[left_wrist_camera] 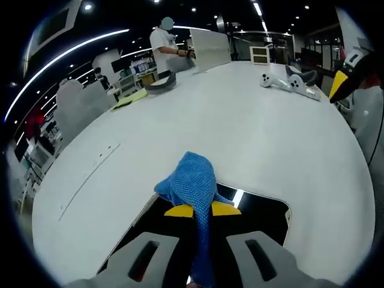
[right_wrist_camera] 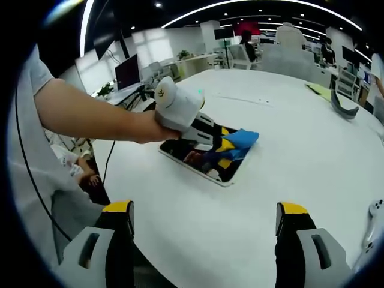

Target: Wipe the mirror surface with the cleaning cloth until all visible marks leave the cleaned area.

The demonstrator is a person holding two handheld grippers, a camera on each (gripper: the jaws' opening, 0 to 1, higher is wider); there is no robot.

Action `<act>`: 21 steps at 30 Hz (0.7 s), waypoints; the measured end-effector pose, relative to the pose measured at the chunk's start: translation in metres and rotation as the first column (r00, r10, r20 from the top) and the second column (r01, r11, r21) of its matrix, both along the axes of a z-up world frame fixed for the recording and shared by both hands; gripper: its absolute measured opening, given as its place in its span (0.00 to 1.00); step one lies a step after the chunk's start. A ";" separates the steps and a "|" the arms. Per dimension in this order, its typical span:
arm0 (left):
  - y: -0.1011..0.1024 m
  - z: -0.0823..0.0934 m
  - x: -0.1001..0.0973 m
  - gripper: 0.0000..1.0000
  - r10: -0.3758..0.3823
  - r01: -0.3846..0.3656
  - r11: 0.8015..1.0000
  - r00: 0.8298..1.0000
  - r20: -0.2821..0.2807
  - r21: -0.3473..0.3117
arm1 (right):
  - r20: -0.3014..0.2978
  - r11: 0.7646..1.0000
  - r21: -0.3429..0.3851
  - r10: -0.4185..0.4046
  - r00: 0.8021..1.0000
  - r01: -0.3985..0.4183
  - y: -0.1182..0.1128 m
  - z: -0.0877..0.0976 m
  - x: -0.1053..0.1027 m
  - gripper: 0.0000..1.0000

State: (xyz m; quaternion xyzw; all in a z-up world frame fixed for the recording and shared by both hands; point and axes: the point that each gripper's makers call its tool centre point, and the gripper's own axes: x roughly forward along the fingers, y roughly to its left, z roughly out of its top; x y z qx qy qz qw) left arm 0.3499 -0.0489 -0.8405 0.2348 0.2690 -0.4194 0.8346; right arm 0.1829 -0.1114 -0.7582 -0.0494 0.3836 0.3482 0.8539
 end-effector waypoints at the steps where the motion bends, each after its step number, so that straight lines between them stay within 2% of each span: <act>1: 0.001 0.000 0.002 0.05 0.002 -0.002 1.000 1.000 0.001 0.001 | -0.001 1.000 0.001 -0.002 1.000 0.002 0.000 -0.001 0.000 0.99; 10: 0.009 0.000 0.019 0.05 0.032 -0.032 0.999 0.999 0.006 0.005 | -0.010 1.000 -0.002 0.000 1.000 0.000 -0.001 -0.003 -0.001 0.99; 21: 0.016 0.000 0.028 0.05 0.058 -0.058 0.998 0.998 0.011 0.010 | -0.010 1.000 -0.008 -0.002 1.000 0.002 -0.003 -0.004 0.001 0.99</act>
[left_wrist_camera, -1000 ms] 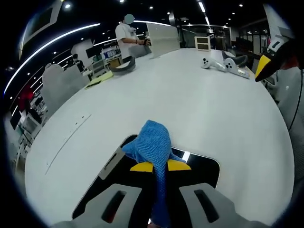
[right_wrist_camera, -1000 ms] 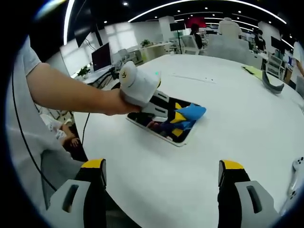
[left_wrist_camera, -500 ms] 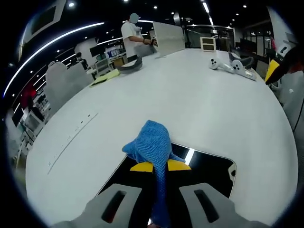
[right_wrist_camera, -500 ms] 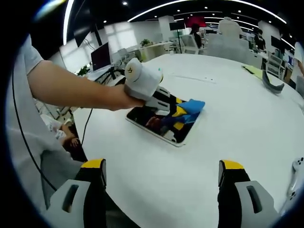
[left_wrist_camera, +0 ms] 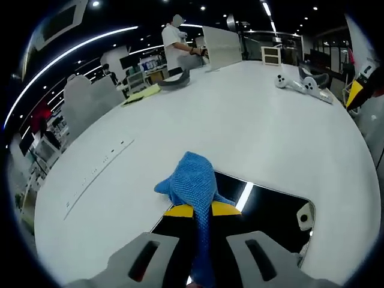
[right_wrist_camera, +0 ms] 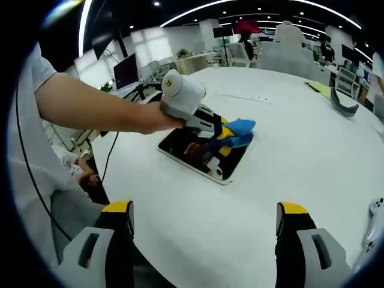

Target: Wipe the mirror surface with the cleaning cloth until all visible marks leave the cleaned area.

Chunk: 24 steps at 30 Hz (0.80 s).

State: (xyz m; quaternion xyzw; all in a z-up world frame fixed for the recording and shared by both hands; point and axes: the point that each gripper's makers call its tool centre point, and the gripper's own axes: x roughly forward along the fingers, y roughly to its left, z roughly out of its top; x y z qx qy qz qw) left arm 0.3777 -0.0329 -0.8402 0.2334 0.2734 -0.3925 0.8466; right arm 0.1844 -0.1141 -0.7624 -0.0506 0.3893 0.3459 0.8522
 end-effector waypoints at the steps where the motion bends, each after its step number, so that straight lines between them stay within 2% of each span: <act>1: 0.001 0.000 0.001 0.05 0.003 -0.003 1.000 1.000 0.000 0.001 | 0.000 1.000 0.001 0.002 1.000 -0.002 0.001 0.000 0.000 0.99; 24: 0.006 0.000 0.005 0.05 0.035 -0.035 0.999 0.999 -0.008 0.005 | -0.008 1.000 0.011 0.001 1.000 -0.001 0.005 -0.003 0.000 0.99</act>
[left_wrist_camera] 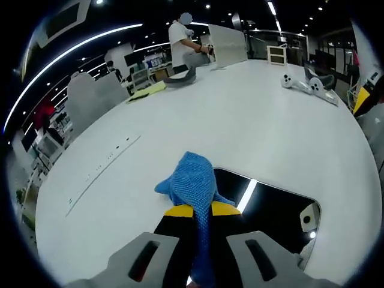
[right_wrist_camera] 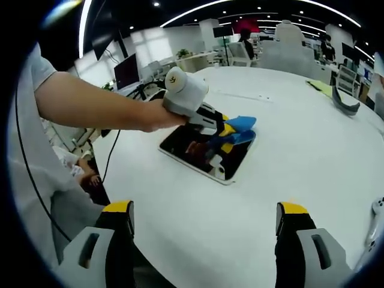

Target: Wipe the mirror surface with the cleaning cloth until all visible marks leave the cleaned area.

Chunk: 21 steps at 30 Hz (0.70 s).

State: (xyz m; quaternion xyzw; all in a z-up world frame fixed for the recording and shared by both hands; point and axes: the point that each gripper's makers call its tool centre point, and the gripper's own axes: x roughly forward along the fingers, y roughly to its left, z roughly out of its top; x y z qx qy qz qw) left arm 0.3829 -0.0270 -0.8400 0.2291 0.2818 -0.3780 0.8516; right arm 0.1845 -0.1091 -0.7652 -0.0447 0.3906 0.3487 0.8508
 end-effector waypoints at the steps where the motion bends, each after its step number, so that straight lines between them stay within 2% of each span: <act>1: 0.000 0.000 0.000 0.05 -0.002 0.002 1.000 1.000 0.002 0.005 | 0.000 1.000 0.004 -0.001 1.000 0.001 0.001 0.000 0.000 0.99; 3: 0.000 0.000 0.000 0.05 -0.003 0.003 1.000 1.000 0.001 0.009 | -0.002 1.000 0.000 0.001 1.000 -0.001 0.001 -0.001 0.000 0.99; 5: 0.005 0.001 0.002 0.05 0.027 -0.027 0.998 1.000 0.008 0.050 | -0.004 1.000 0.003 0.001 1.000 -0.001 0.001 -0.002 -0.001 0.98; 7: 0.007 0.001 0.001 0.04 0.058 -0.057 0.997 0.998 -0.004 0.046 | -0.004 1.000 -0.003 0.001 1.000 -0.001 0.000 -0.002 -0.001 0.98; 12: 0.010 0.000 0.001 0.04 0.042 -0.042 0.996 0.999 -0.005 0.078 | 0.011 1.000 -0.002 -0.003 1.000 0.003 0.000 0.005 0.001 0.98; 16: 0.016 -0.001 -0.003 0.04 0.065 -0.061 0.996 0.996 -0.057 0.063 | 0.020 1.000 -0.002 -0.008 1.000 0.008 0.000 0.009 0.003 0.98; 21: 0.021 -0.002 -0.009 0.04 0.049 -0.045 0.997 0.997 -0.062 0.058 | 0.029 1.000 0.003 -0.007 1.000 0.006 0.003 0.012 0.004 0.98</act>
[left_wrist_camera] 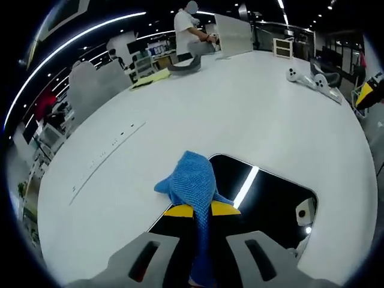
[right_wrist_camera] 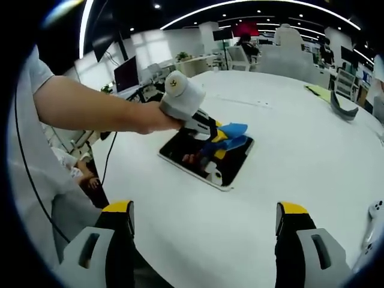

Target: Wipe the mirror surface with the cleaning cloth until all visible marks leave the cleaned area.

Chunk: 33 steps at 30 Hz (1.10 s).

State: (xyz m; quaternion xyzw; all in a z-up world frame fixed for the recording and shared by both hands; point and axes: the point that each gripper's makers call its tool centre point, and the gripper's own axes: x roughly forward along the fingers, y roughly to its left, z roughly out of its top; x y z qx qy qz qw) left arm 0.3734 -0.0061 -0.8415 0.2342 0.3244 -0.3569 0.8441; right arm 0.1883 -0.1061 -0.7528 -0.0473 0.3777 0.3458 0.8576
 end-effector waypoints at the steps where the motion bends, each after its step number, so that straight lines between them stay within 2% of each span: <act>1: 0.001 0.000 -0.001 0.04 -0.001 0.001 1.000 1.000 0.002 0.000 | 0.000 1.000 -0.001 0.001 1.000 -0.001 0.000 0.000 0.000 0.98; 6: 0.006 0.000 -0.011 0.04 0.007 -0.007 1.000 1.000 0.008 -0.014 | 0.006 1.000 -0.001 0.005 1.000 -0.005 0.003 0.002 -0.002 0.98; 15: 0.009 0.000 -0.028 0.04 -0.024 0.024 1.000 1.000 0.019 0.003 | 0.014 1.000 -0.003 0.015 1.000 -0.015 0.005 0.005 -0.005 0.98; 33: 0.014 0.000 -0.049 0.04 0.003 -0.002 1.000 1.000 0.021 -0.010 | 0.025 1.000 -0.006 0.028 0.999 -0.028 0.006 0.009 -0.006 0.98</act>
